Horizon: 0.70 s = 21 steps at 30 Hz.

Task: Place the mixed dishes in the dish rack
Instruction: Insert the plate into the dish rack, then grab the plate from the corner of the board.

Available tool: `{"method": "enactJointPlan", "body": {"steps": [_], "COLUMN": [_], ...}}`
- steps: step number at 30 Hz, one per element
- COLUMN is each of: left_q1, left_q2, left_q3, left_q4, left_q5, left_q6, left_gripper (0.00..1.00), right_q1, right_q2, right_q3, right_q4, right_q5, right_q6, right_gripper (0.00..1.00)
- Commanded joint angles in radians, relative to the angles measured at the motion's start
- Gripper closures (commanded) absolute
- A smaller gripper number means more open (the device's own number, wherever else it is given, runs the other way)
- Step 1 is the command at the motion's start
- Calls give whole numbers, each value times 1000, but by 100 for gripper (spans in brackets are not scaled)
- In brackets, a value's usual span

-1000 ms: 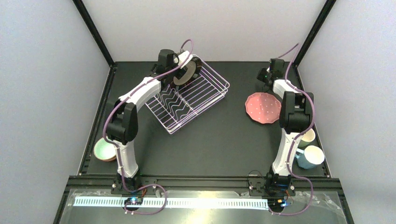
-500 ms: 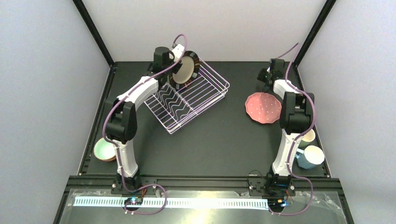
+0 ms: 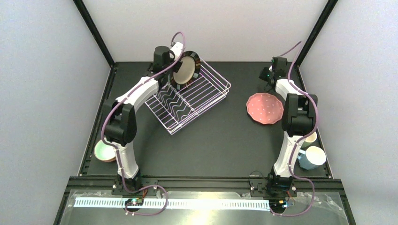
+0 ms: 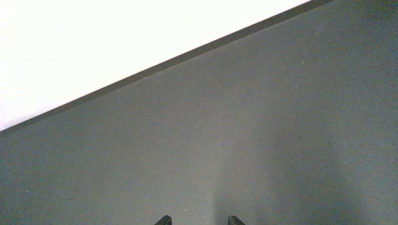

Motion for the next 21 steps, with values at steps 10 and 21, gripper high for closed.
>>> {"method": "enactJointPlan", "body": {"steps": [10,21], "left_q1": [7,-145], "left_q2": [-198,-301], "left_q3": [10,44], "left_q4": [5,-218], "left_q5": [-102,36], "left_q6": [-145,-587], "left_gripper": [48,42], "right_q1": [6,5], "right_q2": [-68,-134], "right_q3": [22,148], "right_q4": [-80,-334], "right_q5": [41,111], "right_q6": [-1,6], "right_gripper": [31,31]}}
